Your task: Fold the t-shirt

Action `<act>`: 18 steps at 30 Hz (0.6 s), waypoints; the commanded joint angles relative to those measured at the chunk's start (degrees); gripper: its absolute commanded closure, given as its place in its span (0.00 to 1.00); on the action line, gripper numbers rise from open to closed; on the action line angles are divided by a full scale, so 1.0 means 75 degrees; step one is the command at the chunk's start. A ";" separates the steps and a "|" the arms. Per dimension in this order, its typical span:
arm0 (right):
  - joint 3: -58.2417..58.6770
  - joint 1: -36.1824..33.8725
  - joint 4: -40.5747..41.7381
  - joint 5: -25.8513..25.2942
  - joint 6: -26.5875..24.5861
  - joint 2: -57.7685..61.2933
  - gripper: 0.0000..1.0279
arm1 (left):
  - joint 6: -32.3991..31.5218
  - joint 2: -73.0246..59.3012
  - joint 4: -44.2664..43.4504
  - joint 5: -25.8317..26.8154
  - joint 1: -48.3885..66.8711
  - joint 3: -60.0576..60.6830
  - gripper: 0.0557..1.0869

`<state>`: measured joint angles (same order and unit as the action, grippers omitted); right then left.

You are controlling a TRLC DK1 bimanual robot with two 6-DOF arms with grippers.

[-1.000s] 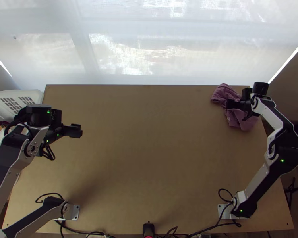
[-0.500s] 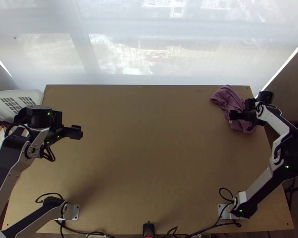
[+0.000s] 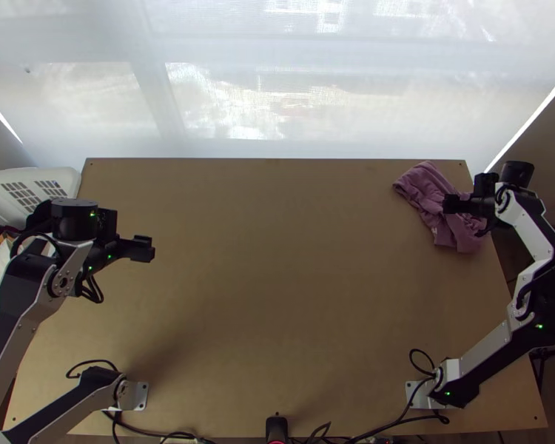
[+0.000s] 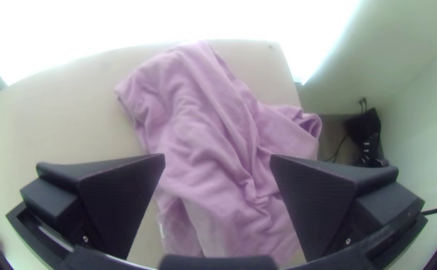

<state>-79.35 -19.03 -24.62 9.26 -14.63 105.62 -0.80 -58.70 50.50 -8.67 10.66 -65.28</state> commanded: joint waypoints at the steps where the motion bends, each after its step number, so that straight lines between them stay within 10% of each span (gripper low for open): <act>1: -0.0892 0.0603 0.0166 0.0102 0.0381 0.0272 0.05 | 0.0001 0.0033 0.0028 -0.0005 0.0009 0.0055 0.05; 18: -0.3682 0.1576 -0.0127 0.0102 0.1166 0.3882 0.06 | -0.0011 0.0150 0.0228 -0.0016 -0.0155 0.0149 0.05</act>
<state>-101.06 -8.78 -24.38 9.98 -7.25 127.74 -1.06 -57.93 51.44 -8.67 10.50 -64.45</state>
